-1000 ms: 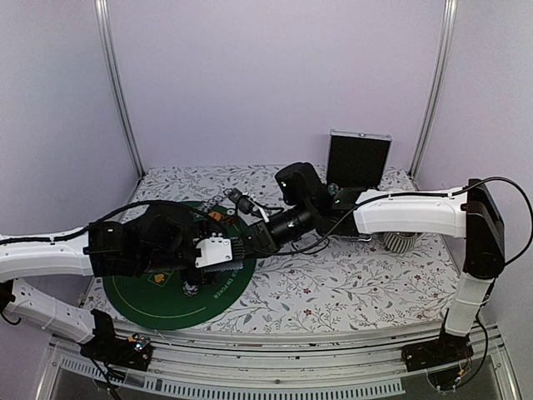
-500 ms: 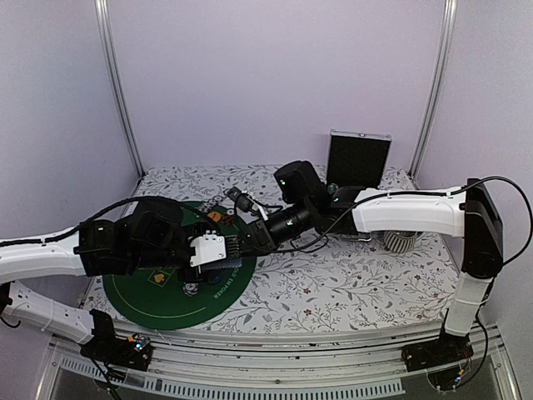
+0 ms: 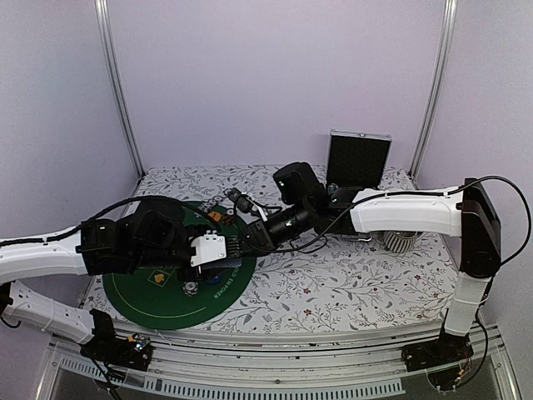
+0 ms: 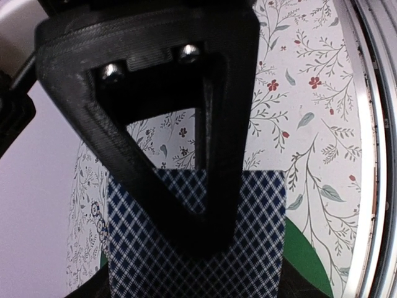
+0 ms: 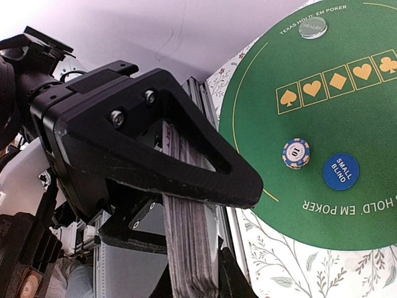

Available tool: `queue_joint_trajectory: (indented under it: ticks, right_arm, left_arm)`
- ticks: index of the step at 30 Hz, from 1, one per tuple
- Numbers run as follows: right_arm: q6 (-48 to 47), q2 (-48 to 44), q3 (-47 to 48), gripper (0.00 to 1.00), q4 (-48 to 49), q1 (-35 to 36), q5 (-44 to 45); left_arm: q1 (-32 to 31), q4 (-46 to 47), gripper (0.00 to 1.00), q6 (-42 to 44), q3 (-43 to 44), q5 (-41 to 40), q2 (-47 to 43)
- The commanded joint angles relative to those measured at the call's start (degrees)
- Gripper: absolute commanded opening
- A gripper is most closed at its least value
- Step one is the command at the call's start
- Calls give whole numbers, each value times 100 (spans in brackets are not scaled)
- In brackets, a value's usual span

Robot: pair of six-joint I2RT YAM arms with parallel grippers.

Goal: Distribute texas hold em gaming equipment
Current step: Pass from the right arm to the left

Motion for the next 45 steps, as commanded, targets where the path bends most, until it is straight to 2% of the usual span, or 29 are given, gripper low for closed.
queue_joint_trajectory:
  ticks: [1, 6, 12, 15, 23, 31, 45]
  right_arm:
    - [-31, 26, 192, 18, 131, 45, -147]
    - [-18, 40, 177, 30, 139, 44, -58]
    - [15, 88, 153, 51, 197, 40, 141]
    - [60, 134, 153, 57, 214, 45, 306]
    - [151, -71, -171, 58, -52, -180, 938]
    - [-36, -276, -195, 58, -342, -205, 1055]
    - [-285, -353, 106, 60, -477, -159, 481]
  left_arm:
    - [161, -66, 50, -123, 101, -81, -38]
    - [177, -49, 49, -176, 101, -42, -62]
    - [176, -29, 49, -185, 92, -24, -104]
    - [179, -20, 49, -202, 106, -17, -123]
    - [184, -20, 49, -228, 58, 17, -246]
    - [200, -3, 49, -229, 35, -2, -253]
    - [260, -10, 49, -264, 18, 74, -198]
